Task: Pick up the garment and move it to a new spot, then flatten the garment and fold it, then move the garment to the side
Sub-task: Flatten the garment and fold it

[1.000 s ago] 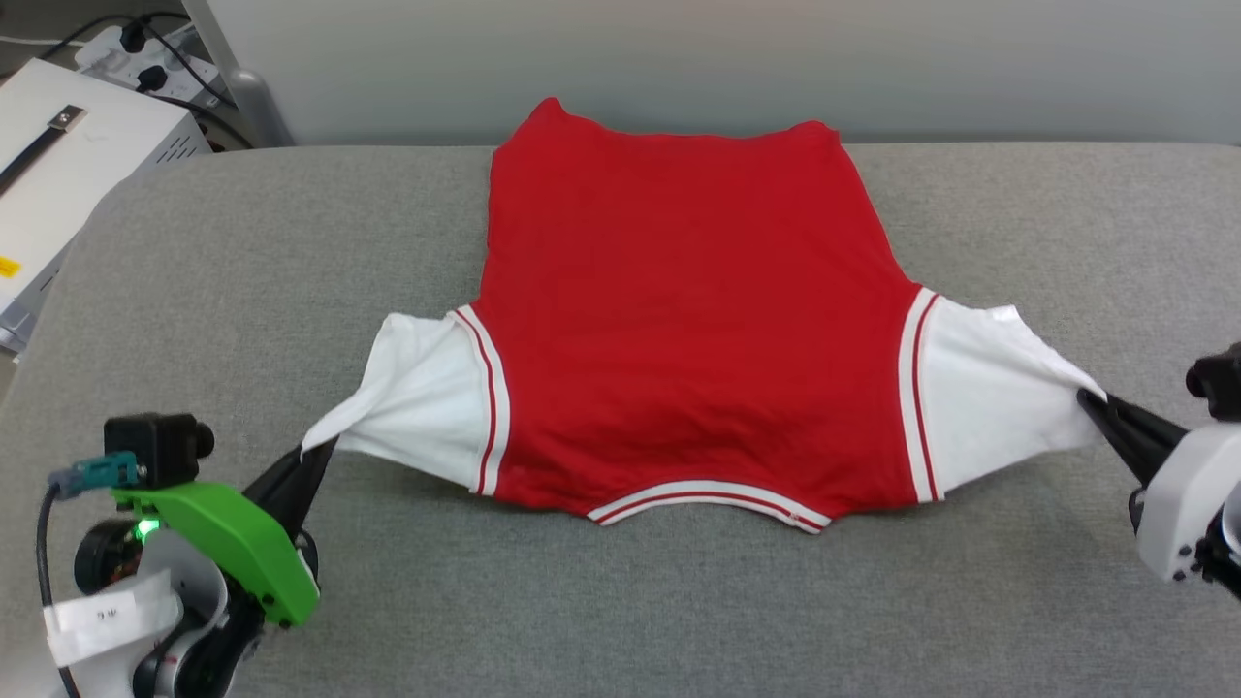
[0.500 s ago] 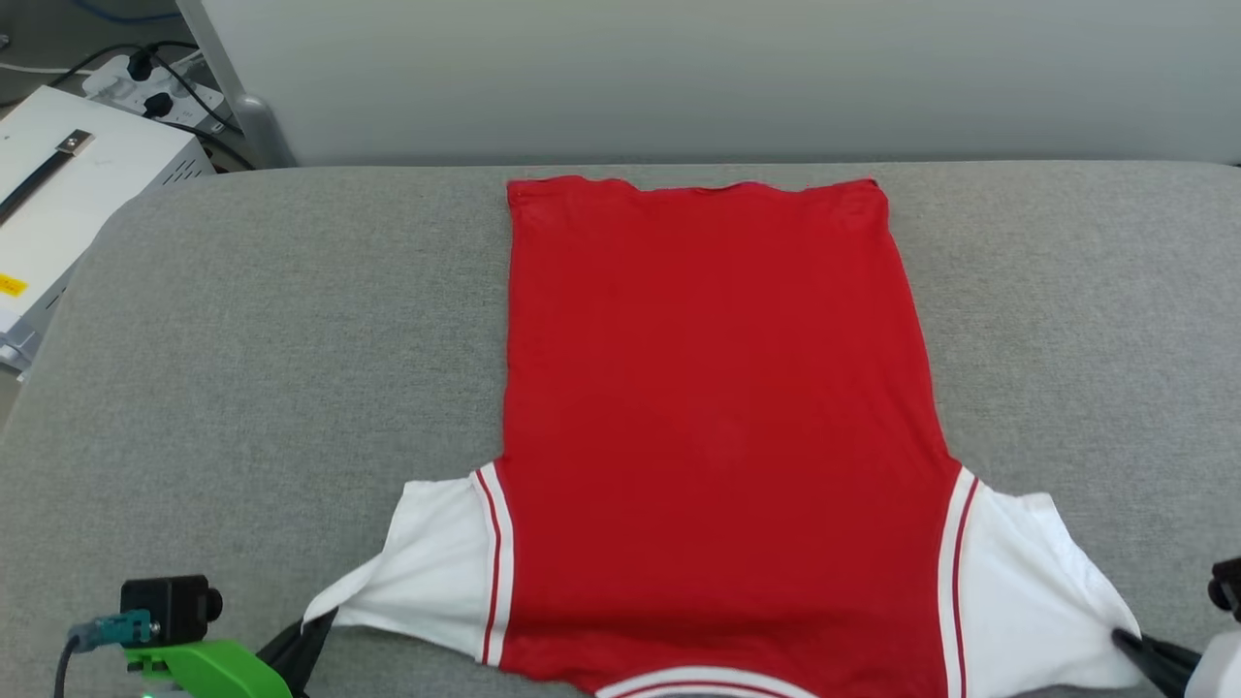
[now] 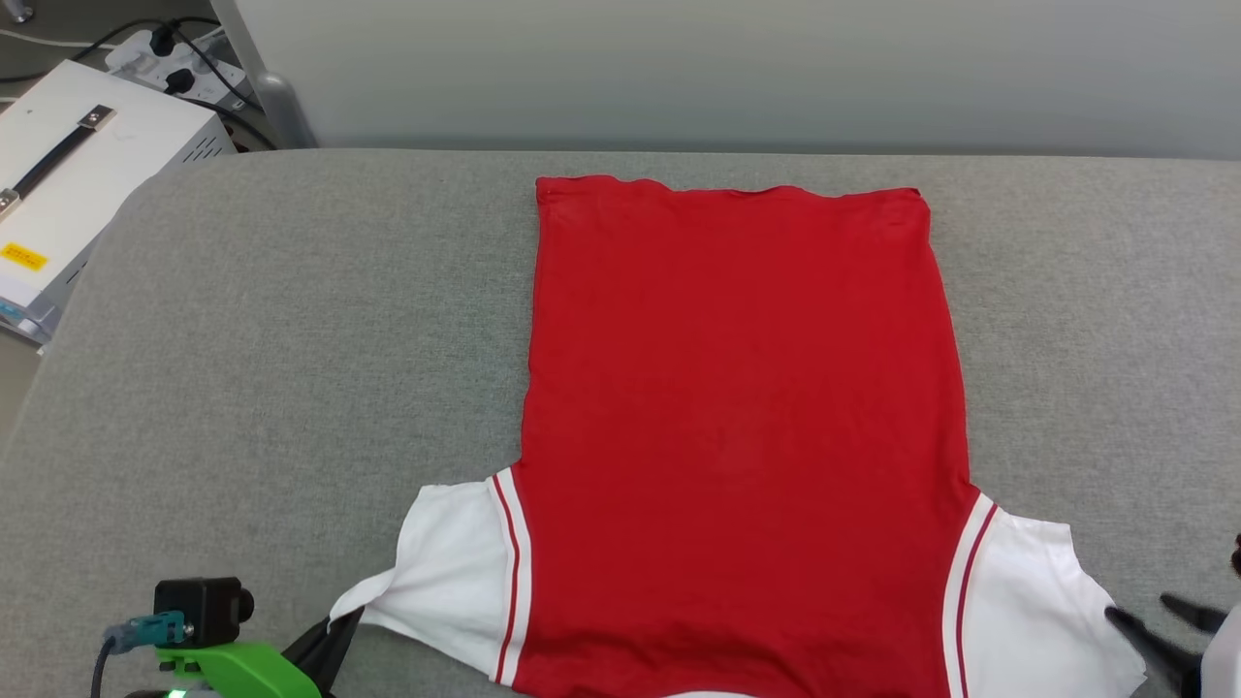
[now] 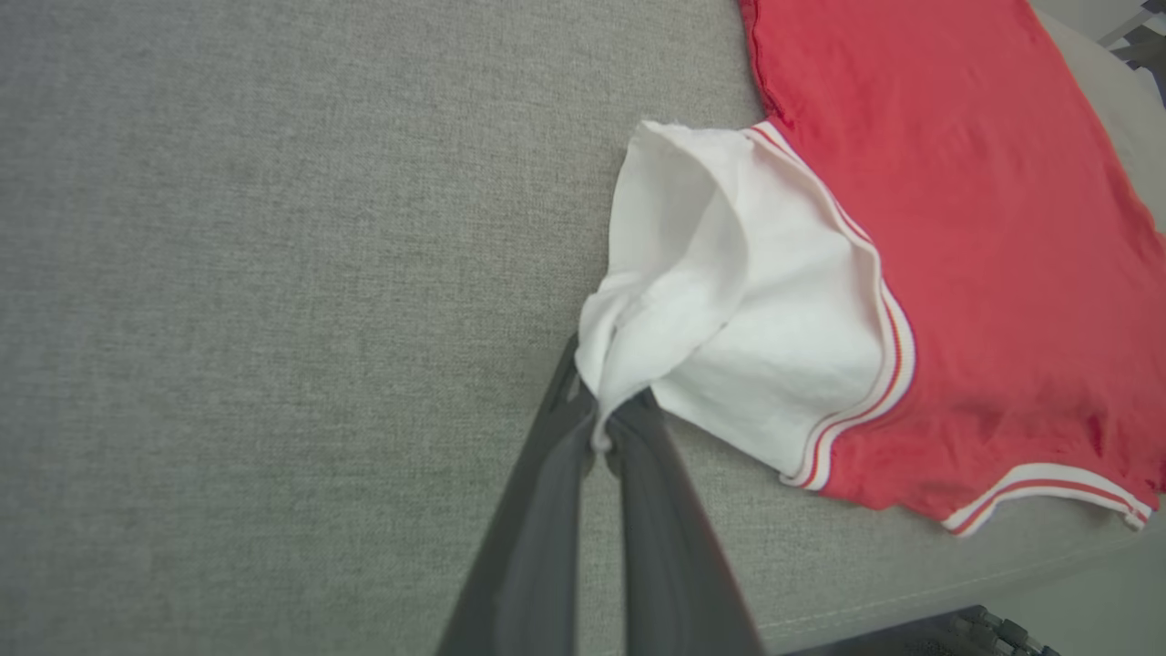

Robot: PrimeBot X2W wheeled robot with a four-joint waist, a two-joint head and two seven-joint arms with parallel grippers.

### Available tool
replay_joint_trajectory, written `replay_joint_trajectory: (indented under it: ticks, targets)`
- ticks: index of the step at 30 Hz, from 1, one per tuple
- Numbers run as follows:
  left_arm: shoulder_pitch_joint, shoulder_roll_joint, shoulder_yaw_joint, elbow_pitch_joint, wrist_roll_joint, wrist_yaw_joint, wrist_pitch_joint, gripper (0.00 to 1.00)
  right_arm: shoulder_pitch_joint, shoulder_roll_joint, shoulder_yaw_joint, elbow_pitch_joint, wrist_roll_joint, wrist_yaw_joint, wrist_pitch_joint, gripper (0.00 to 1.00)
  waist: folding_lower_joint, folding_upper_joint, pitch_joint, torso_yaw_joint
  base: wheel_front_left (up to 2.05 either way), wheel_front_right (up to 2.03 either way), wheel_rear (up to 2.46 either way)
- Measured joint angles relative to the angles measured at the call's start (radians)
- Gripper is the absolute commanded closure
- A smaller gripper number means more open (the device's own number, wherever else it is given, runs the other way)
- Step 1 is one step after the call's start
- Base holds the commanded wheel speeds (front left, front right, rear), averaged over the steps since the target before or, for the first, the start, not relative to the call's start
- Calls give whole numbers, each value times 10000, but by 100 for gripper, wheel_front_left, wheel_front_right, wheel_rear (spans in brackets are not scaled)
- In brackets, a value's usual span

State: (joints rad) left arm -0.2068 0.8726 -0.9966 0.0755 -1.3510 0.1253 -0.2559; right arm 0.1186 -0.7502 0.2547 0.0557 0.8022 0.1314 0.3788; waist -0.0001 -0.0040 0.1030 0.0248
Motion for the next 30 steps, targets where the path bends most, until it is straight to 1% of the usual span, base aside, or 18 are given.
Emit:
replay_joint_trajectory:
  ticks: [3, 8, 13, 14, 20, 23, 24, 28, 30]
  targets:
    - [-218, -69, 38, -161, 232, 94, 0, 100, -429, 31, -821, -589, -176, 0, 169, 0, 0, 0, 132, 86, 0, 0, 0]
    - [-739, -322, 56, -533, 771, 209, 0, 100, -2074, -54, -2029, -1507, -591, 0, 522, 0, 0, 0, 471, 331, 0, 0, 0]
    - [-1244, -546, 142, -892, 1285, 307, 0, 100, -4255, -211, -2219, -1758, -963, 0, 1509, 0, 0, 0, 999, 635, 0, 0, 0]
    - [-1542, -780, 307, -1129, 1540, 378, 0, 100, -5809, -407, -2059, -1388, -1035, 0, 2305, 0, 0, 0, 1410, 851, 0, 0, 0]
    - [-2056, -1384, 533, -1457, 2349, 380, 2, 100, -8803, -616, -1396, 98, -1143, 0, 4627, 0, 1, 0, 2384, 1378, 0, 0, 0]
    - [-2221, -1685, 700, -1547, 2723, 374, 0, 100, -9961, -514, -1058, 846, -1198, 0, 5973, 0, 2, 0, 2896, 1634, 0, 0, 0]
    - [-2326, -1977, 855, -1601, 3035, 360, 0, 100, -10821, -407, -780, 1465, -1465, 0, 7095, 0, 2, 0, 3409, 1889, 0, 0, 0]
    - [-2497, -2341, 1030, -1643, 3394, 217, 0, 100, -11607, -236, -598, 2031, -1799, 0, 7883, 0, 2, -1, 4048, 2241, 0, 0, 0]
    - [-2529, -2481, 1095, -1638, 3522, 157, 0, 100, -11804, -136, -554, 2243, -1923, 0, 7988, 0, 2, 0, 4331, 2406, 0, 0, 0]
